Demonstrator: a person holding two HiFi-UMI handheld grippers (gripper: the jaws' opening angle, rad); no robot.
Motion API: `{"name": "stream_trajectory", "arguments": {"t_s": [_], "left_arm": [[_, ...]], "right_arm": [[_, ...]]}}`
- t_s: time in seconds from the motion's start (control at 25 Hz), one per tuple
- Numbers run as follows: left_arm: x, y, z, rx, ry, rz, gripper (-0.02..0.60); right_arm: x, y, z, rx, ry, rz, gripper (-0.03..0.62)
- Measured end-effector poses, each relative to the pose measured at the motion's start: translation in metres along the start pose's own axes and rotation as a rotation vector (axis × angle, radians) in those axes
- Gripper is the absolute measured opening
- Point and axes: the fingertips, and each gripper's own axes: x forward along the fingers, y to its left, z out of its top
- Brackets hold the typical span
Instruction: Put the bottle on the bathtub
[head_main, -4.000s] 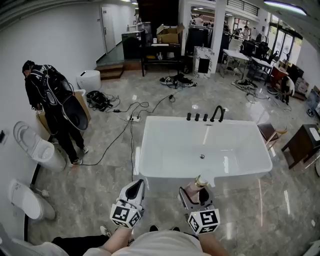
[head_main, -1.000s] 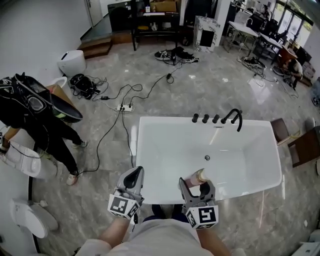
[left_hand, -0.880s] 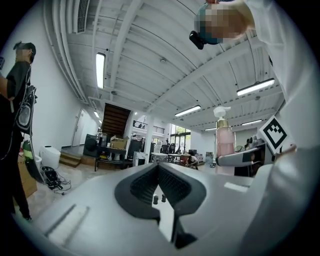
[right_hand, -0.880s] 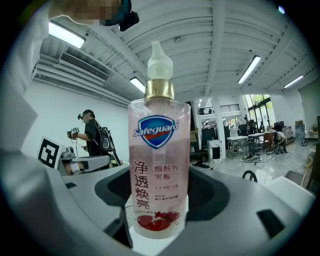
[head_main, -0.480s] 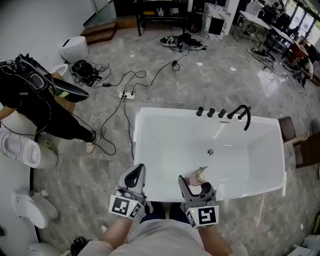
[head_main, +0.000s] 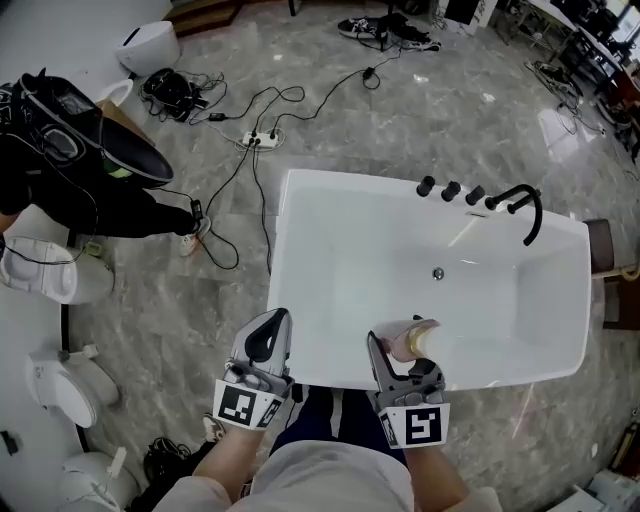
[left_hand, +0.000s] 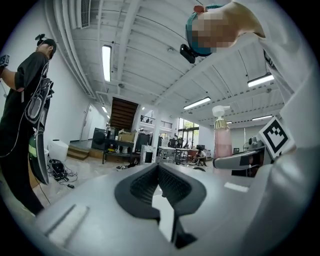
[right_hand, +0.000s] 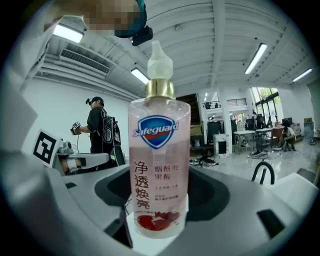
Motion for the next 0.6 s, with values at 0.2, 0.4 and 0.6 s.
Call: {"name": "stream_trajectory", "arguments": {"t_s": [0.2,0.4,0.6], "left_arm": [[0.015,0.019,-0.026,-0.021,0.000,0.037,0.009],[0.022,0.028,-0.055,-0.019,0.000,0.054,0.009],[0.023,0.038,-0.089,-0.014,0.004,0.072,0.009]], "right_arm": [[0.027,-0.009,-0.036,-0.004,0.020,-0.004,0.311],[0.044,-0.019,-0.074,0.015,0.035,-0.030,0.311],[0.060,-0.023,-0.109,0.011,0.043,-0.032,0.311]]}}
